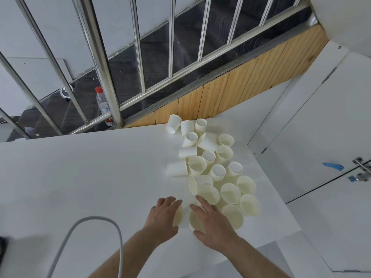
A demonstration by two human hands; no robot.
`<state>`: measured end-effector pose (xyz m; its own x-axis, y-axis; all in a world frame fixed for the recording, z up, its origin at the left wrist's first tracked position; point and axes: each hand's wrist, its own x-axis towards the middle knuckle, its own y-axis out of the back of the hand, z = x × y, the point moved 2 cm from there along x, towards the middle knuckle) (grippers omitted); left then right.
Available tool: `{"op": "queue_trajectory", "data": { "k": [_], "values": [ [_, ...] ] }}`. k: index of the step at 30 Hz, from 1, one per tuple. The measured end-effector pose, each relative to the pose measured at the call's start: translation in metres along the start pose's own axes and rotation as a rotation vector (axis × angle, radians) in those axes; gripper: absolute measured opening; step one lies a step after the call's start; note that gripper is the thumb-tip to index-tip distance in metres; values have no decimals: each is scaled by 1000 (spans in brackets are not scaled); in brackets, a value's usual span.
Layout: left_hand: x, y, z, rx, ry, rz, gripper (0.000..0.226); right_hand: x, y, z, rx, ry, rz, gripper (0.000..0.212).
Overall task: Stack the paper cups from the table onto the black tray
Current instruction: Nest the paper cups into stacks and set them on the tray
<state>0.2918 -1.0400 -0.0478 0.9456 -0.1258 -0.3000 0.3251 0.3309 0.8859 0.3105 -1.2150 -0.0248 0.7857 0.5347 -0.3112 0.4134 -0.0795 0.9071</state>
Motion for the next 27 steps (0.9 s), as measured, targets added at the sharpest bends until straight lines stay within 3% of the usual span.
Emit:
{"op": "queue_trajectory", "data": {
  "k": [10, 27],
  "values": [
    [-4, 2, -1, 5, -11, 25, 74, 4, -8, -8, 20, 12, -21, 71],
    [-38, 22, -20, -64, -19, 133, 70, 1, -5, -46, 20, -35, 93, 66]
  ]
}}
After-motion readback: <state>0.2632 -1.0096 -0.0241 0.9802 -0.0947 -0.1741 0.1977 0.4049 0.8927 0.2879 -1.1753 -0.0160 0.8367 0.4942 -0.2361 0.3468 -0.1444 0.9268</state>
